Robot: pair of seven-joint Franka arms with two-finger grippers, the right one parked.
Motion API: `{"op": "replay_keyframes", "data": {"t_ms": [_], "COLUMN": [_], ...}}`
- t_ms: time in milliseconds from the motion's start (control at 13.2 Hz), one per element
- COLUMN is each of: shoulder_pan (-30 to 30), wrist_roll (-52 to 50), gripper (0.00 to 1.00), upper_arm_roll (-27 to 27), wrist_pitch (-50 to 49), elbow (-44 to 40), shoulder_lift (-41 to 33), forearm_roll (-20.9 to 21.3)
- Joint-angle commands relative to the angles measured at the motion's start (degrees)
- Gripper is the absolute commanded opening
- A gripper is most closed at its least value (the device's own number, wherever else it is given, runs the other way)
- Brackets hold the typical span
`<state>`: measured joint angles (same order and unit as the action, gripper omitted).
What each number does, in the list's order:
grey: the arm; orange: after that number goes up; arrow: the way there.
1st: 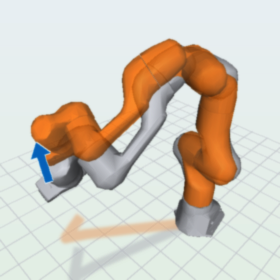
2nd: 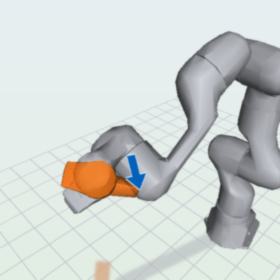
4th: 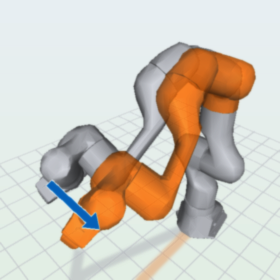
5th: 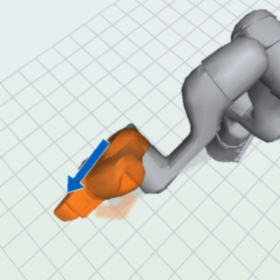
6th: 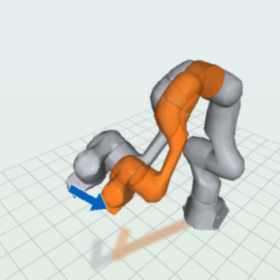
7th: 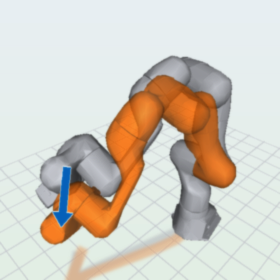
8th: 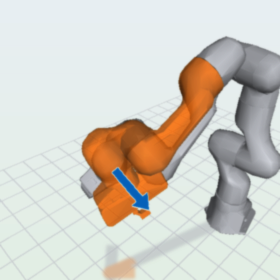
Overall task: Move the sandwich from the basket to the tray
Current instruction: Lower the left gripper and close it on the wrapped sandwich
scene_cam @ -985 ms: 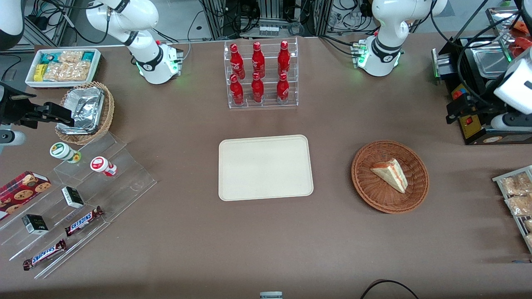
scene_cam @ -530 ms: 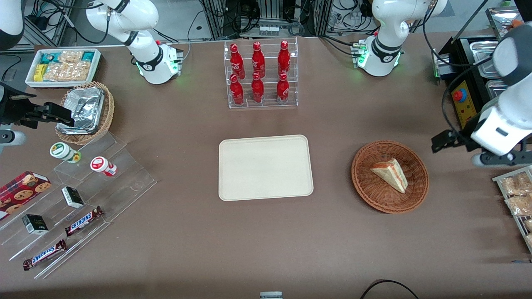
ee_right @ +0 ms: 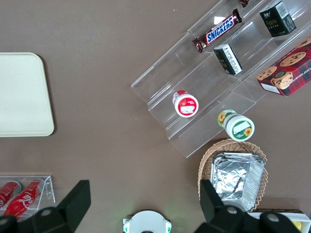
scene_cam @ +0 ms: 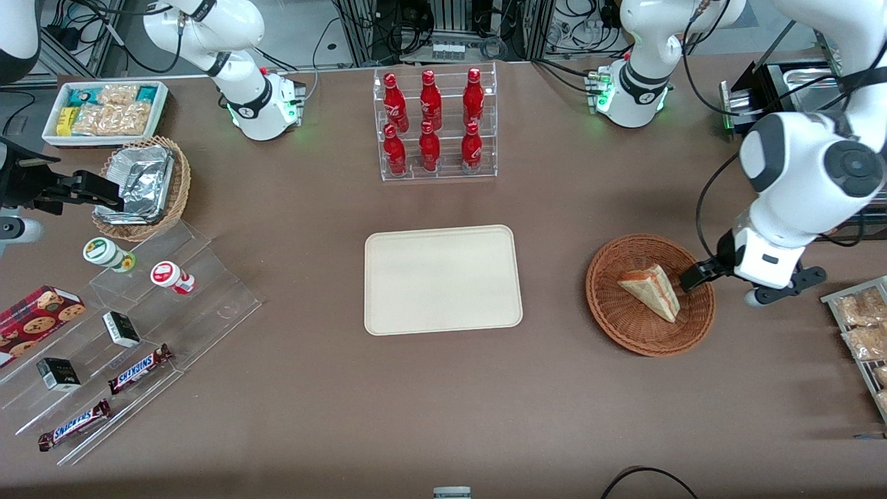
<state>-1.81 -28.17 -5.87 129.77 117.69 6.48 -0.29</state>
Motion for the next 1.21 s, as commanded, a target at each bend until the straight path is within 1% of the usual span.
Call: {"op": "replay_keyframes", "data": {"t_ms": [0,303,606,833,1136], "shoulder_pan": [2.2,2.5,2.5,2.5,2.5], "wrist_roll": [-8.8,-14.4,-14.7,-15.5,-16.7], "gripper": [1.0,1.0,1.0,1.0,1.0], "upper_arm_roll": [-0.1,-0.1,-0.1,-0.1,-0.1], "wrist_pitch": [6.0,11.5,13.7,15.3,20.9], "elbow": [4.0,8.1,11.2,12.0,14.3], "shoulder_lift": [0.5,1.3,1.5,2.8,4.9], "forearm_roll": [0.6,0.7,0.7,0.7,0.7]}}
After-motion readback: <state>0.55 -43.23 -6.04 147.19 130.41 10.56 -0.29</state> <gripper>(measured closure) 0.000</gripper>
